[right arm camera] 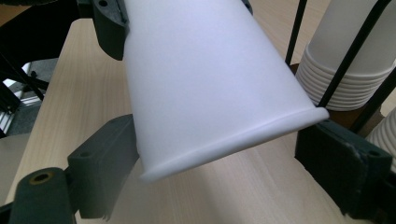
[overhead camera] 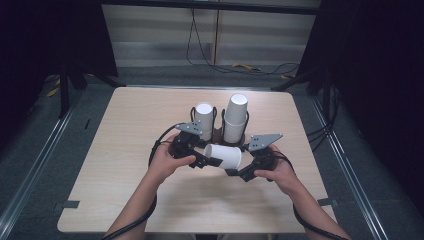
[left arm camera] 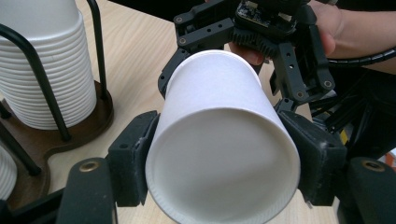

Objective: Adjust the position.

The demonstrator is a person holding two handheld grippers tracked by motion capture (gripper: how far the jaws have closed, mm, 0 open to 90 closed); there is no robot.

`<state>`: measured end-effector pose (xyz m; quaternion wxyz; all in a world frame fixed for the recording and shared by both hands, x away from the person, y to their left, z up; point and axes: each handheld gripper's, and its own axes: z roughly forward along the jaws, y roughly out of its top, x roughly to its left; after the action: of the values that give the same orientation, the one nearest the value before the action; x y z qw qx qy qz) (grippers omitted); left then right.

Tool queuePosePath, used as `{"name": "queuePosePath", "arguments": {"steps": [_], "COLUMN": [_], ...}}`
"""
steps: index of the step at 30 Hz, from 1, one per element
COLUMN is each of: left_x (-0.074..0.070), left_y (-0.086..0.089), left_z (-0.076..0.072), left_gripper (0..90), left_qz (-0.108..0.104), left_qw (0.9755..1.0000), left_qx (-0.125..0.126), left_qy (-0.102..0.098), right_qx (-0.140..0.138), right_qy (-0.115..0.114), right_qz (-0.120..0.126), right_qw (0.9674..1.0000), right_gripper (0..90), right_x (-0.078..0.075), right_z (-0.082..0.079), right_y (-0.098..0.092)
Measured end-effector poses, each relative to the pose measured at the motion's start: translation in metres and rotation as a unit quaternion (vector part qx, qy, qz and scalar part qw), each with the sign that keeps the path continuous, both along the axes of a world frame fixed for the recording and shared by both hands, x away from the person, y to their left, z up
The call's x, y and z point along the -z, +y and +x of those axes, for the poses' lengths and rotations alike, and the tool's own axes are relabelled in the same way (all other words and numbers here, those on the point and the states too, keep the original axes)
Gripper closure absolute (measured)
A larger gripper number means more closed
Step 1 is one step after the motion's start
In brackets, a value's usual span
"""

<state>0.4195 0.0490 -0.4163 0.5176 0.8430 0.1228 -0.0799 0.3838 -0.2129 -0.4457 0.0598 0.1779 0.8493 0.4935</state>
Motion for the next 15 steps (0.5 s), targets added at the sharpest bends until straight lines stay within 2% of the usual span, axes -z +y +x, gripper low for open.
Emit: {"name": "queuePosePath", "arguments": {"steps": [9, 15], "left_x": [0.0008, 0.0004], "left_y": [-0.0015, -0.0035], "left_z": [-0.0005, -0.001], "left_gripper": [32.0, 32.0], "left_qz": [0.0, 0.0], "left_qw": [1.0, 1.0], "left_qx": [0.003, 0.002], "left_qy": [0.003, 0.003], "right_qx": [-0.002, -0.003], "right_qy": [-0.005, -0.007], "right_qz": [0.007, 0.003], "right_qw": [1.0, 1.0], "right_gripper": [12.7, 12.7], "right_x": [-0.0025, -0.0029], "right_z": [0.0003, 0.0003], "right_y": [0.0005, 0.0015]}}
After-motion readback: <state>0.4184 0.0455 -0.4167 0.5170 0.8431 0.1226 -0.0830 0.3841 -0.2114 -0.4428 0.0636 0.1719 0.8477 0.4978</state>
